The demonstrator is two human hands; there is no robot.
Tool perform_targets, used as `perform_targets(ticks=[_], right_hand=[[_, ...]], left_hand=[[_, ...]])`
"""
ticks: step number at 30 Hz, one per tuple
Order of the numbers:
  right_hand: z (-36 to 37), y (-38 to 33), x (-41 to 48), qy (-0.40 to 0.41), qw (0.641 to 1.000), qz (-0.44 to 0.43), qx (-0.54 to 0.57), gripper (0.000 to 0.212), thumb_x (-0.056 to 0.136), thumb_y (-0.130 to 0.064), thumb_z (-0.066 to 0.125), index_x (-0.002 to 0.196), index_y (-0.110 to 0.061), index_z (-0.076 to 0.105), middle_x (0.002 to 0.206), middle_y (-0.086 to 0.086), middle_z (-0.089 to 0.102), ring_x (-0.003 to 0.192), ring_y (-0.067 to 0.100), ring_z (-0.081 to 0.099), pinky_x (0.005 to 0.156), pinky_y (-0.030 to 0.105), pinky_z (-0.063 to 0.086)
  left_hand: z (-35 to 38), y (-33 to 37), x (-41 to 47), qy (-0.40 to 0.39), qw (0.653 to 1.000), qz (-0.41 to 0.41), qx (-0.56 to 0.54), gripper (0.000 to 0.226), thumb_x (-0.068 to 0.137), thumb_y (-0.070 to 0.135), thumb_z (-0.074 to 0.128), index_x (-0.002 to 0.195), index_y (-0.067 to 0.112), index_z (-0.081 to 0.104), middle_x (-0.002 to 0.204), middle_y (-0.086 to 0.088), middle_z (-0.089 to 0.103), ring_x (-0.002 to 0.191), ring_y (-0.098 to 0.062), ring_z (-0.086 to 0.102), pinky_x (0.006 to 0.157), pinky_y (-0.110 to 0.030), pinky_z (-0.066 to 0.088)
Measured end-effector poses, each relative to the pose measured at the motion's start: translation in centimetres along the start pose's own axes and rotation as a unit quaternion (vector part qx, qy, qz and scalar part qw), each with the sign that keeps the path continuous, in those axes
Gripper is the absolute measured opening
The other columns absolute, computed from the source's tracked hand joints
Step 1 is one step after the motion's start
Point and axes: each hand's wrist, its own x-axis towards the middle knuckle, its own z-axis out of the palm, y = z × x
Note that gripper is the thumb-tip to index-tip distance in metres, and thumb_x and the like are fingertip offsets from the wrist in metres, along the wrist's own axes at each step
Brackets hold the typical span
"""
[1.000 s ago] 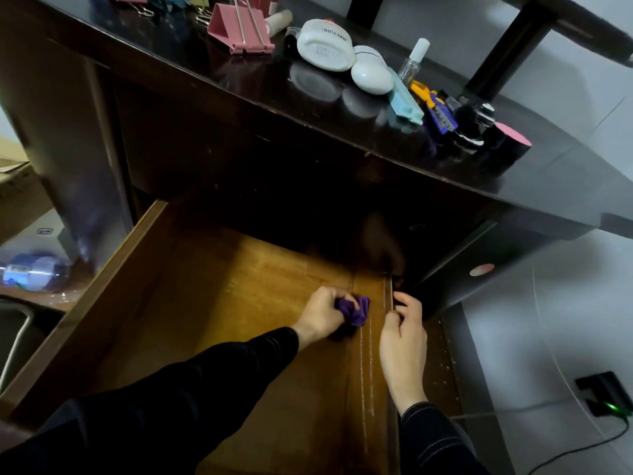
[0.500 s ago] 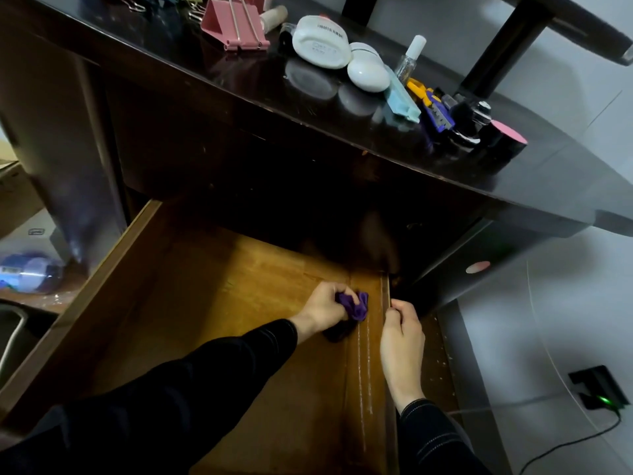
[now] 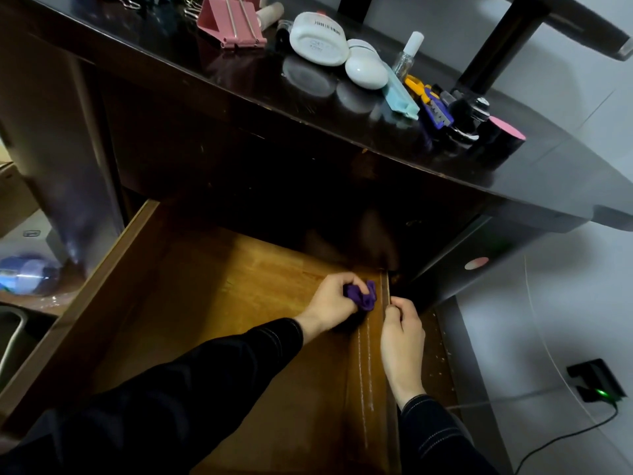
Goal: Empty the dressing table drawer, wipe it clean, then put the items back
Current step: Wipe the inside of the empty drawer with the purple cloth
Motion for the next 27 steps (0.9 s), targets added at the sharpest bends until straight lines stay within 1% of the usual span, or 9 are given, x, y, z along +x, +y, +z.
perform_targets(ticks=[2,4,7,10,13,17,21,23,27], right_hand=[[0.0,0.0,0.0,0.003,1.0,-0.004,-0.001,0.024,0.105,-0.025,0.044,0.12,-0.027,0.063,0.086,-0.005,0.067,0.074,0.0,0.061,0.063,0.027,0.045],[0.0,0.1,0.0,0.006,1.0,-0.004,-0.001,0.024,0.105,-0.024,0.045,0.119,-0.027,0.063,0.085,-0.006,0.067,0.074,-0.001,0.061,0.062,0.026,0.045],[0.0,0.1,0.1,0.005,1.0,-0.001,-0.002,0.023,0.105,-0.025,0.044,0.119,-0.027,0.063,0.079,-0.005,0.067,0.068,0.005,0.063,0.061,0.031,0.051],[0.0,0.2,0.0,0.002,1.0,0.0,-0.001,0.023,0.105,-0.027,0.044,0.119,-0.029,0.062,0.077,-0.004,0.068,0.065,0.009,0.063,0.06,0.035,0.054],[0.1,0.3,0.1,0.004,1.0,-0.006,0.002,0.024,0.104,-0.026,0.044,0.119,-0.028,0.063,0.084,-0.008,0.068,0.074,0.0,0.062,0.062,0.025,0.047],[0.2,0.3,0.1,0.009,1.0,-0.005,-0.008,0.024,0.104,-0.025,0.045,0.12,-0.028,0.063,0.087,-0.014,0.067,0.083,-0.01,0.059,0.063,0.021,0.042],[0.1,0.3,0.1,0.005,1.0,-0.002,-0.011,0.022,0.105,-0.026,0.043,0.117,-0.03,0.061,0.087,-0.026,0.065,0.074,-0.002,0.063,0.061,0.026,0.046],[0.1,0.4,0.1,0.006,1.0,-0.002,-0.01,0.022,0.105,-0.027,0.044,0.117,-0.029,0.062,0.082,-0.015,0.068,0.071,0.002,0.064,0.062,0.028,0.049],[0.2,0.4,0.2,0.007,1.0,-0.009,-0.009,0.024,0.105,-0.027,0.044,0.119,-0.028,0.062,0.091,-0.012,0.066,0.082,-0.004,0.06,0.066,0.024,0.045]], left_hand=[[0.4,0.9,0.1,0.019,0.999,0.03,-0.008,0.043,0.073,-0.018,0.061,0.081,0.024,0.068,0.091,0.0,0.071,0.092,-0.017,0.068,0.084,-0.024,0.054],[0.6,0.4,-0.2,0.023,0.999,0.038,-0.001,0.038,0.074,-0.017,0.061,0.086,0.018,0.068,0.099,-0.007,0.07,0.096,-0.022,0.066,0.088,-0.029,0.052],[0.5,-1.6,-1.2,-0.004,0.999,-0.002,0.05,0.032,0.077,-0.016,0.058,0.094,0.009,0.066,0.111,-0.012,0.063,0.105,-0.026,0.061,0.099,-0.036,0.048],[0.2,-1.6,-1.4,-0.022,0.998,-0.033,0.051,0.035,0.077,-0.019,0.055,0.095,0.007,0.068,0.11,-0.014,0.066,0.105,-0.027,0.063,0.099,-0.041,0.051],[0.3,0.5,-0.7,-0.005,1.0,0.011,0.001,0.038,0.073,-0.019,0.059,0.087,0.015,0.068,0.101,-0.012,0.07,0.097,-0.025,0.066,0.093,-0.036,0.053],[1.0,0.1,-1.4,0.021,0.997,0.06,0.046,0.035,0.075,-0.009,0.066,0.089,0.022,0.064,0.103,-0.005,0.061,0.094,-0.017,0.059,0.089,-0.024,0.046],[0.4,-2.2,-2.4,-0.033,0.994,0.005,0.103,0.027,0.079,-0.011,0.061,0.098,0.007,0.065,0.109,-0.01,0.059,0.103,-0.025,0.058,0.099,-0.036,0.046],[0.0,-1.5,-2.1,-0.037,0.997,-0.011,0.073,0.027,0.079,-0.014,0.06,0.098,0.004,0.067,0.106,-0.011,0.066,0.102,-0.026,0.063,0.098,-0.039,0.05],[0.5,1.1,-1.1,-0.001,0.998,0.055,0.032,0.028,0.077,-0.01,0.068,0.091,0.014,0.069,0.101,-0.009,0.068,0.094,-0.024,0.065,0.09,-0.034,0.051]])
